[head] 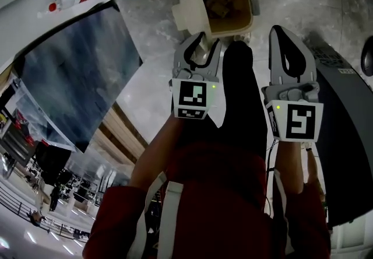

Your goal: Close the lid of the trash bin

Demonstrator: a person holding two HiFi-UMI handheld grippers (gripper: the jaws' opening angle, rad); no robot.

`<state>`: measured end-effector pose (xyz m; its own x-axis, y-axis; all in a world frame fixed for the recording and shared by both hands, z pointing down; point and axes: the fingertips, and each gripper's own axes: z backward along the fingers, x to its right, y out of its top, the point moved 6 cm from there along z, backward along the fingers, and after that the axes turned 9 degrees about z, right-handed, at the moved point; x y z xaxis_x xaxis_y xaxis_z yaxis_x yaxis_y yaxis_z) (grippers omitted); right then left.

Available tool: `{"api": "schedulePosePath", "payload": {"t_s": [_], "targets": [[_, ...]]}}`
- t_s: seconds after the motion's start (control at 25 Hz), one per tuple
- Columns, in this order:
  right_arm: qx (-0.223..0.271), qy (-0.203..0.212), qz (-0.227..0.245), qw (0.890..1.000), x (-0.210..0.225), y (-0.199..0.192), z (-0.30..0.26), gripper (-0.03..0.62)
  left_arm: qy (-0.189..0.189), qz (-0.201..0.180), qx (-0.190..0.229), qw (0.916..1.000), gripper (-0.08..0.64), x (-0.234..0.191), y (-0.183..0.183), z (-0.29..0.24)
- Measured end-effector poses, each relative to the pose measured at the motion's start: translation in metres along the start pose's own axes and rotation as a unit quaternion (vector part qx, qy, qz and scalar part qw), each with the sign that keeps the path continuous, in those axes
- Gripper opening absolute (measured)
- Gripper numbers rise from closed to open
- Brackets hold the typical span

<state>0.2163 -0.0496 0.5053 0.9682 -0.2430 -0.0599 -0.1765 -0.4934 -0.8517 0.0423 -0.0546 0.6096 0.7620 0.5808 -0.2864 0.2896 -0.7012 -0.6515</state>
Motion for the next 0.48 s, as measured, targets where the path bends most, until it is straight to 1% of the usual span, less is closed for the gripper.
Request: {"api": "schedulePosePath", "payload": {"t_s": [0.2,0.48], "targets": [[-0.01,-0.025,-0.032,0.999,0.025,-0.016,0.007,0.002,-0.019,-0.013,-0.016,0.9996,0.161,0.023,-0.001,-0.027],[-0.027,-0.037,-0.041,0.998,0.054,-0.051,0.012,0.0,-0.04,-0.035,-0.044,0.9976,0.161,0.045,-0.009,-0.071]]}}
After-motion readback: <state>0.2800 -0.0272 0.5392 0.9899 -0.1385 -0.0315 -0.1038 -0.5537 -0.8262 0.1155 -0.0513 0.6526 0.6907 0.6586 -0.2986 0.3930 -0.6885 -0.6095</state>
